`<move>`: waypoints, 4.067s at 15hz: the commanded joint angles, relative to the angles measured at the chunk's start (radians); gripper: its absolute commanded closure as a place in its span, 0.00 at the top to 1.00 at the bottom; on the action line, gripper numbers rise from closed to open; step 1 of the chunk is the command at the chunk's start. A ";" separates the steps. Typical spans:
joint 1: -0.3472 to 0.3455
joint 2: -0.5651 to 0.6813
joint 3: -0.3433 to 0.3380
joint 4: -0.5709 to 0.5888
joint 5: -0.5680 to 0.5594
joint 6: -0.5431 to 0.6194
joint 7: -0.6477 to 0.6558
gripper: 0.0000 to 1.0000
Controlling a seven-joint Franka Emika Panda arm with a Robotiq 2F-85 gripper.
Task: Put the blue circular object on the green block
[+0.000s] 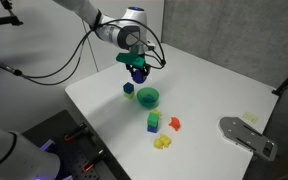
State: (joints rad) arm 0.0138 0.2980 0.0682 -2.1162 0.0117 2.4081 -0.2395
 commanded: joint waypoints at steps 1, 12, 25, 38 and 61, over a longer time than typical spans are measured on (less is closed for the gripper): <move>-0.031 -0.065 -0.061 -0.036 -0.034 -0.069 0.068 0.47; -0.081 -0.034 -0.163 -0.012 0.001 -0.186 0.317 0.72; -0.056 -0.057 -0.197 -0.113 0.016 0.002 0.684 0.47; -0.065 -0.059 -0.239 -0.233 0.073 0.147 0.927 0.47; -0.071 0.090 -0.204 -0.210 0.375 0.338 0.935 0.47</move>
State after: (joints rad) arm -0.0518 0.3749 -0.1487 -2.3452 0.3589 2.7327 0.6851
